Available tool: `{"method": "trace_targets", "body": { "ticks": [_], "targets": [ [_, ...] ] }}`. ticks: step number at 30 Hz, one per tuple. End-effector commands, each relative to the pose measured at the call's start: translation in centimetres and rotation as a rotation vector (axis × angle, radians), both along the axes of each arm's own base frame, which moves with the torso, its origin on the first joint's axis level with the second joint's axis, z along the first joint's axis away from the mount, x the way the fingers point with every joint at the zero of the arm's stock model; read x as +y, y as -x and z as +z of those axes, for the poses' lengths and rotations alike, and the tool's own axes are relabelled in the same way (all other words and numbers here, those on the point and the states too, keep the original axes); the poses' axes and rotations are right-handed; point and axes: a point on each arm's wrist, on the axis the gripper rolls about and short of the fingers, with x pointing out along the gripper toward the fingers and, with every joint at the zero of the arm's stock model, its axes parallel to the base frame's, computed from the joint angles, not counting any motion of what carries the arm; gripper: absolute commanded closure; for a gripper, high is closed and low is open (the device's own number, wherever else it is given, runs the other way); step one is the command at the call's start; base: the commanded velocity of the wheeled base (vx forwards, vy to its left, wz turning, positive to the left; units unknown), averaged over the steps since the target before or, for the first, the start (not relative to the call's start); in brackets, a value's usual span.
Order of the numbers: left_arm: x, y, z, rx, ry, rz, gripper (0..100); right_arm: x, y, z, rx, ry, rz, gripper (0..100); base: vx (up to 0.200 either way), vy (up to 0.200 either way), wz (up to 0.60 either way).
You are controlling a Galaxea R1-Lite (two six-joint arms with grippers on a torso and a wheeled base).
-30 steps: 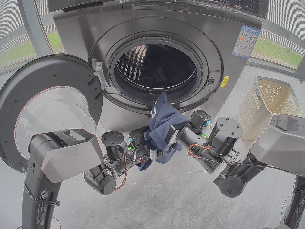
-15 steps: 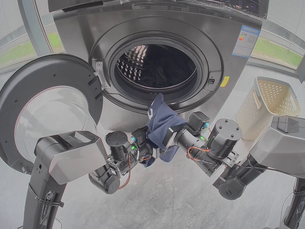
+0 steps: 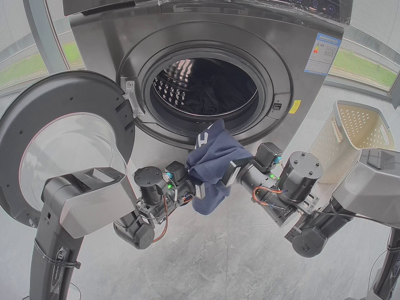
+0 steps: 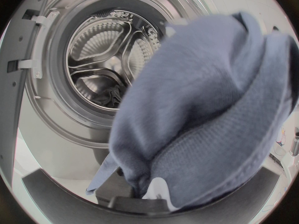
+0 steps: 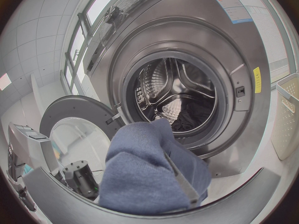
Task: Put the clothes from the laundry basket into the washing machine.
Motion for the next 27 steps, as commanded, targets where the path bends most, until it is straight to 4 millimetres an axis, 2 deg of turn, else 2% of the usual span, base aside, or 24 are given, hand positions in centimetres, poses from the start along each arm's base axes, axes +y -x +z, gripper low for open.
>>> {"method": "trace_targets", "body": {
  "ticks": [1, 4, 8, 15, 16, 20, 26, 27],
  "targets": [
    [1.3, 0.0, 2.7, -0.033, 0.041, 0.038, 100, -2.1, -1.1, 0.0, 0.011, -0.003, -0.064, 100, 0.0, 0.0, 0.0],
    [1.7, 0.7, 4.2, -0.034, 0.07, 0.034, 100, -2.7, -1.6, -0.5, 0.029, -0.001, -0.083, 100, 0.0, 0.0, 0.0],
    [1.9, 1.9, 6.1, -0.042, 0.1, 0.026, 100, -2.5, -1.9, -1.6, 0.051, 0.016, -0.083, 100, 0.0, 0.0, 0.0],
    [2.4, 2.9, 7.4, -0.048, 0.107, 0.031, 100, -1.9, -1.8, -2.2, 0.061, 0.026, -0.068, 100, 0.0, 0.0, 0.0],
    [2.5, 3.2, 7.5, -0.044, 0.108, 0.031, 100, -1.9, -1.7, -2.0, 0.058, 0.024, -0.068, 0, 0.0, 0.0, 0.0],
    [2.5, 3.8, 8.6, -0.053, 0.132, 0.024, 100, -2.0, -1.2, -2.2, 0.069, 0.035, -0.053, 0, 0.0, 0.0, 0.0],
    [3.3, 5.0, 11.4, -0.076, 0.208, 0.032, 100, -3.0, 2.2, -5.9, 0.204, 0.187, 0.018, 0, 0.0, 0.0, 0.0],
    [3.8, 5.7, 12.2, -0.081, 0.223, 0.037, 100, -3.4, 3.2, -6.5, 0.237, 0.218, 0.037, 0, 0.0, 0.0, 0.0]
  ]
}}
